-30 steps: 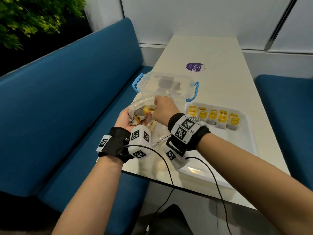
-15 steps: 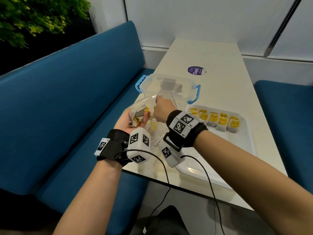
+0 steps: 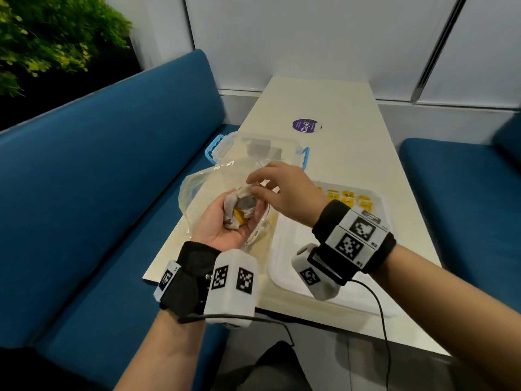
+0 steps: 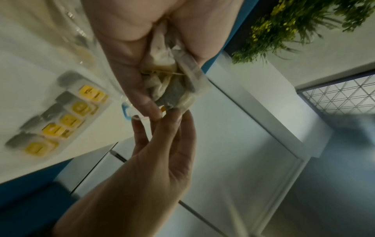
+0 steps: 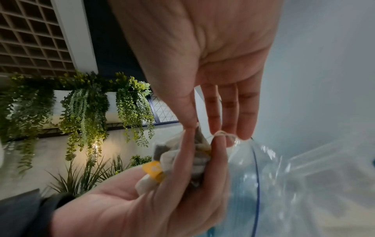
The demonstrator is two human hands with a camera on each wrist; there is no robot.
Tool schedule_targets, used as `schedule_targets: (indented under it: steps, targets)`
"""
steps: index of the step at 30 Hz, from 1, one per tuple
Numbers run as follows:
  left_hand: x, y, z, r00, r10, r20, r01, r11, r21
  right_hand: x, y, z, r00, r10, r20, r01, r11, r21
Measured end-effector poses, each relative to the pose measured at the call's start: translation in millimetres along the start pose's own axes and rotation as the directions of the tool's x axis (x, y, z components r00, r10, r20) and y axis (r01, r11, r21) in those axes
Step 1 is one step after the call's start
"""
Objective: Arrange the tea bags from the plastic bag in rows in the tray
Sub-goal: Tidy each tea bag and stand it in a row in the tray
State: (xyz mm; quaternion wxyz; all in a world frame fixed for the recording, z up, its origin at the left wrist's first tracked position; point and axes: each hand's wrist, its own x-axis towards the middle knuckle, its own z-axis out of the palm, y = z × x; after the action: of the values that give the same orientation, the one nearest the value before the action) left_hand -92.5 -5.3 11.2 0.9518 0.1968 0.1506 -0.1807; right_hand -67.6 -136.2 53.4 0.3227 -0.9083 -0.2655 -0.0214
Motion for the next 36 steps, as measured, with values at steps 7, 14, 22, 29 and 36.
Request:
schedule_targets:
  steps: [7,14,22,29,36]
  targets:
    - [12.9,-30.6,22.3,0.995,-0.097,0.009,0.096,0.993,0.07,-21.9,23.8,-34.9,0.997,0.018,-0.069,-0.018,1.0,-0.003]
    - [34.9,-61.9,32.7,0.978,-0.206,0.015,0.203,0.974,0.103,-31.6,58.8,-55.3,0.973,0.226,-0.034,-0.226,0.974,-0.004]
    - [61.4,-75.6,24.5,0.974,-0.217,-0.067,0.223,0.97,0.098,-30.0,91.1,-48.8,0.925,0.367,0.098,-0.372,0.927,0.045]
    - [75.9,-66.8,18.6,0.972,-0.232,-0.038,0.234,0.969,0.076,-13.8,99.8,-35.3,0.906,0.421,-0.039,-0.414,0.903,0.113]
    - [81.7,-59.9,9.5,0.965,-0.26,-0.036,0.261,0.964,0.042,-4.7,103.0,-30.4,0.912,0.401,-0.082,-0.385,0.908,0.164]
